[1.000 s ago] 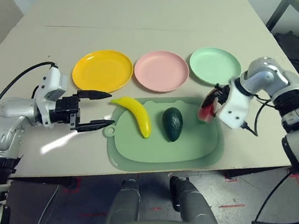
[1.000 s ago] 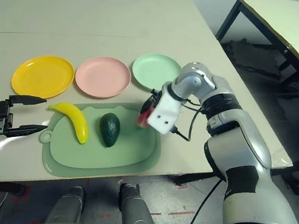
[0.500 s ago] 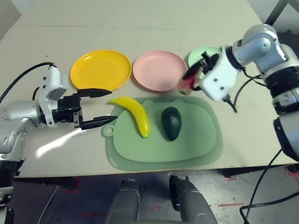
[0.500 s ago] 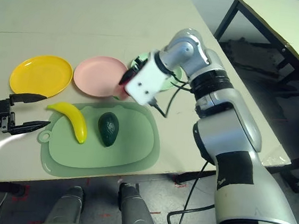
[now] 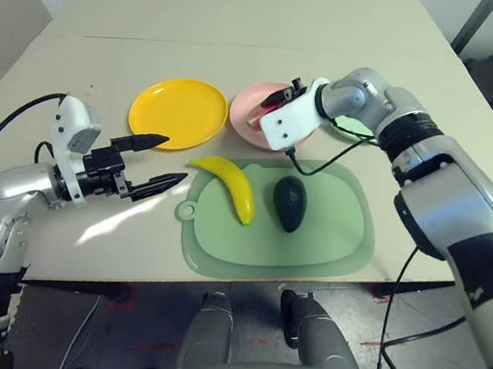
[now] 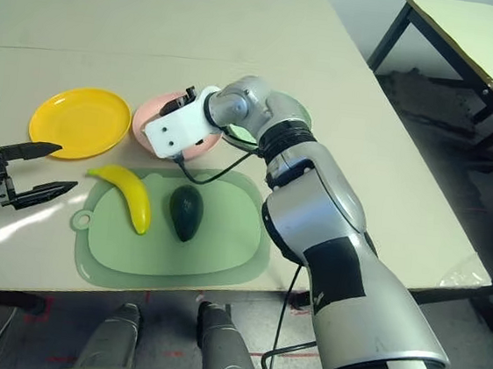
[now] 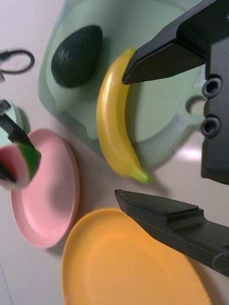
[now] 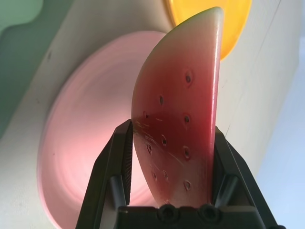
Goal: Place the fruits into color-matched plates.
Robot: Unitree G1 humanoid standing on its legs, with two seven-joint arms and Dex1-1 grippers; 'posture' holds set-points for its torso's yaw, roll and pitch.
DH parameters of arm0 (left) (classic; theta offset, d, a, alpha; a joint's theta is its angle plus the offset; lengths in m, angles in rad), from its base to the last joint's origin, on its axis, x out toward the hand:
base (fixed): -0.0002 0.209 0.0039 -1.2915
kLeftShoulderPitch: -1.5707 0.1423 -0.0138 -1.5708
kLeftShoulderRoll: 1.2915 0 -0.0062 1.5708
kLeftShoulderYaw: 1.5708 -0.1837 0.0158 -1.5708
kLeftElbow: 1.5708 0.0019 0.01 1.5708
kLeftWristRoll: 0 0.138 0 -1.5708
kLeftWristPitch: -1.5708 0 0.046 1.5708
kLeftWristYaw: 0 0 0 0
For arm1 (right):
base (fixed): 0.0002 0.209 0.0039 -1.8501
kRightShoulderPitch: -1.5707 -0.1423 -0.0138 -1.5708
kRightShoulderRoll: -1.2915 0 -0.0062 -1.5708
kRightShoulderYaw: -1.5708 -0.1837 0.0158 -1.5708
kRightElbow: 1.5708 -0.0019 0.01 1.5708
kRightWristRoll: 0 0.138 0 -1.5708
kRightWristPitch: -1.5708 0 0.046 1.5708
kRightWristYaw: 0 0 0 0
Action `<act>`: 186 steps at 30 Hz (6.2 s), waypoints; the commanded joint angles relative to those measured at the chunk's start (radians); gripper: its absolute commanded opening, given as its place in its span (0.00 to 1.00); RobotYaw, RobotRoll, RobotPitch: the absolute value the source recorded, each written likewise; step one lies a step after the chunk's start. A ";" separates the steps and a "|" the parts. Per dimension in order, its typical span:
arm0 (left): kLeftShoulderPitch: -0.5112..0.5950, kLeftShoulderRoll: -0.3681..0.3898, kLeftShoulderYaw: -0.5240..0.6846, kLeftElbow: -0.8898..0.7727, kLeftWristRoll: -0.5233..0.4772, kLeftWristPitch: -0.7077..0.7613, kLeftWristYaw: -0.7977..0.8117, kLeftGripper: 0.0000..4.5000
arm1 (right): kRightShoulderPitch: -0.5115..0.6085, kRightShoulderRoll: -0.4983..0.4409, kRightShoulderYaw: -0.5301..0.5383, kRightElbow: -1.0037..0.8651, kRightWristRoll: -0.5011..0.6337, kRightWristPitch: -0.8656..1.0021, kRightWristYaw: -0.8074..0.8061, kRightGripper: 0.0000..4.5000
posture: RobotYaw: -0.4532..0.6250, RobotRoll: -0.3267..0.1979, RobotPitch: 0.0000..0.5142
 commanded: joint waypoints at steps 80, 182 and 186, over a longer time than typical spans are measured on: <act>-0.001 0.056 -0.099 0.000 0.009 -0.097 -0.280 1.00 | 0.236 -0.210 0.119 -0.628 0.360 -0.206 0.772 1.00 | 0.50 0.62 0.38; -0.320 0.126 -0.269 0.227 0.278 -0.412 -0.314 1.00 | 1.081 -0.352 -0.587 -1.297 1.027 1.025 0.672 0.99 | 0.45 0.62 0.38; -0.512 0.118 -0.394 0.337 0.375 -0.585 -0.436 1.00 | 1.086 -0.333 -0.580 -1.280 1.019 0.986 0.647 0.99 | 0.45 0.62 0.37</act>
